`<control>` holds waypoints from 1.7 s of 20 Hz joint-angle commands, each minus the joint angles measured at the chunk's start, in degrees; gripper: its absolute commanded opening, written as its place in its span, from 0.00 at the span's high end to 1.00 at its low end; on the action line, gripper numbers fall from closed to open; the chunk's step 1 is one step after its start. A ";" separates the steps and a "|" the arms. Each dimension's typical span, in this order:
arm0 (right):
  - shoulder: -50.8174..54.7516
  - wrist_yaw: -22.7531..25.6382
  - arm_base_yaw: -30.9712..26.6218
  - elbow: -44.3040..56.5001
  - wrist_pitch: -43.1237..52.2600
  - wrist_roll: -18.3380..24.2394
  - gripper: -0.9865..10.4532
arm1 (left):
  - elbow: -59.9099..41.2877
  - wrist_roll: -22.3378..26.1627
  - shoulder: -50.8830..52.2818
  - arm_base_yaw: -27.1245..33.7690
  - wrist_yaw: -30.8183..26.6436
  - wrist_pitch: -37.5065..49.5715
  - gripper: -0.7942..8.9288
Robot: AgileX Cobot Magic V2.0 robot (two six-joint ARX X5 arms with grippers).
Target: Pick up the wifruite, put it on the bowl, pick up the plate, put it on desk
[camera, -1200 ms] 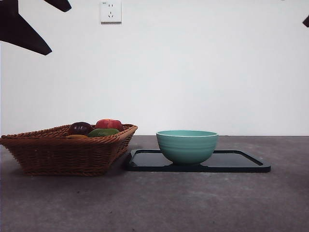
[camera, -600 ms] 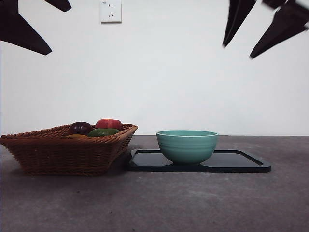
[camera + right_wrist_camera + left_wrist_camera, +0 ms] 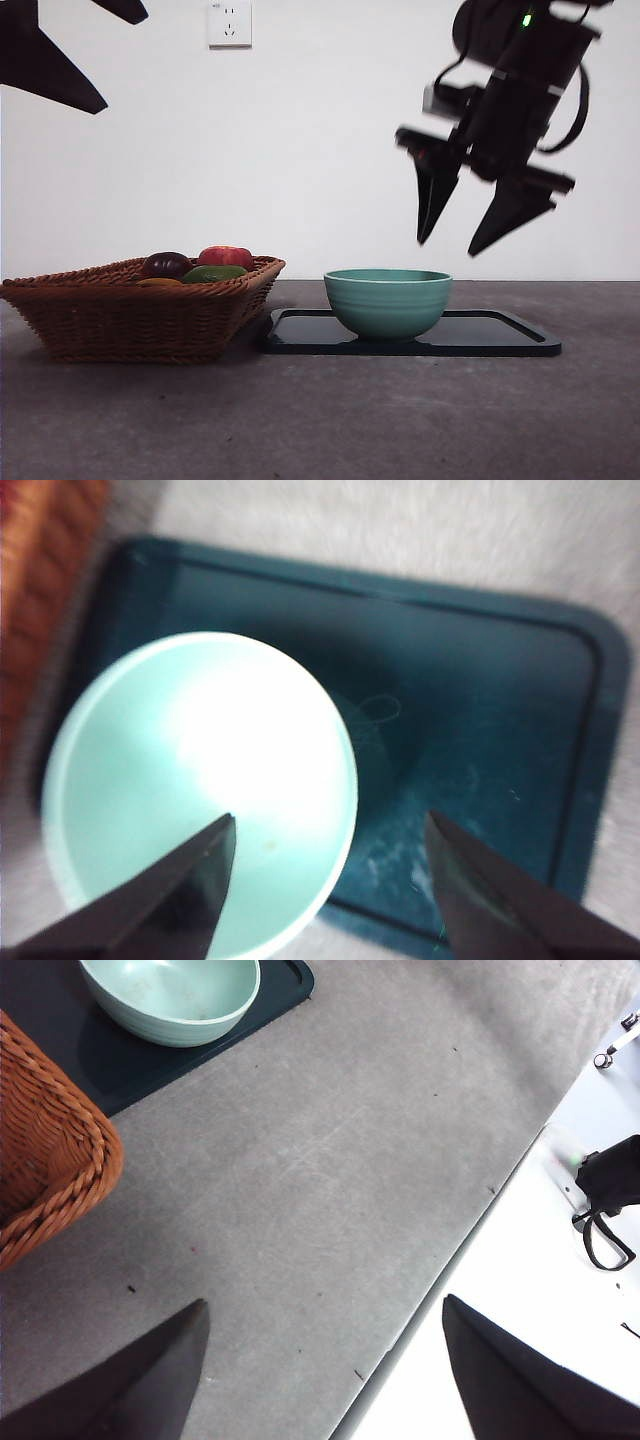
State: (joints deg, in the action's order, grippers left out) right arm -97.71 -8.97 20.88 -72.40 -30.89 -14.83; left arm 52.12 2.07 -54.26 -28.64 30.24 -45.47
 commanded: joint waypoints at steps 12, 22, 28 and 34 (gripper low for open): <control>-8.57 0.02 0.35 -1.20 4.79 0.59 0.91 | 0.96 0.52 -0.24 -0.31 0.33 0.24 0.53; 10.01 -1.46 0.59 -1.22 -0.61 1.40 0.91 | 0.96 0.52 -0.24 -0.31 0.33 0.22 0.53; 22.51 -0.52 6.10 0.87 -14.80 6.08 0.91 | 0.96 0.55 -0.24 -0.31 0.33 0.20 0.53; 27.02 0.55 12.74 13.79 -8.92 4.28 0.91 | 0.96 0.55 -0.24 -0.31 0.33 0.04 0.53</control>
State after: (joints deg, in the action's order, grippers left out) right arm -70.04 -8.71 33.21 -57.87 -40.23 -9.69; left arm 52.12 2.07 -54.26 -28.64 30.24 -45.65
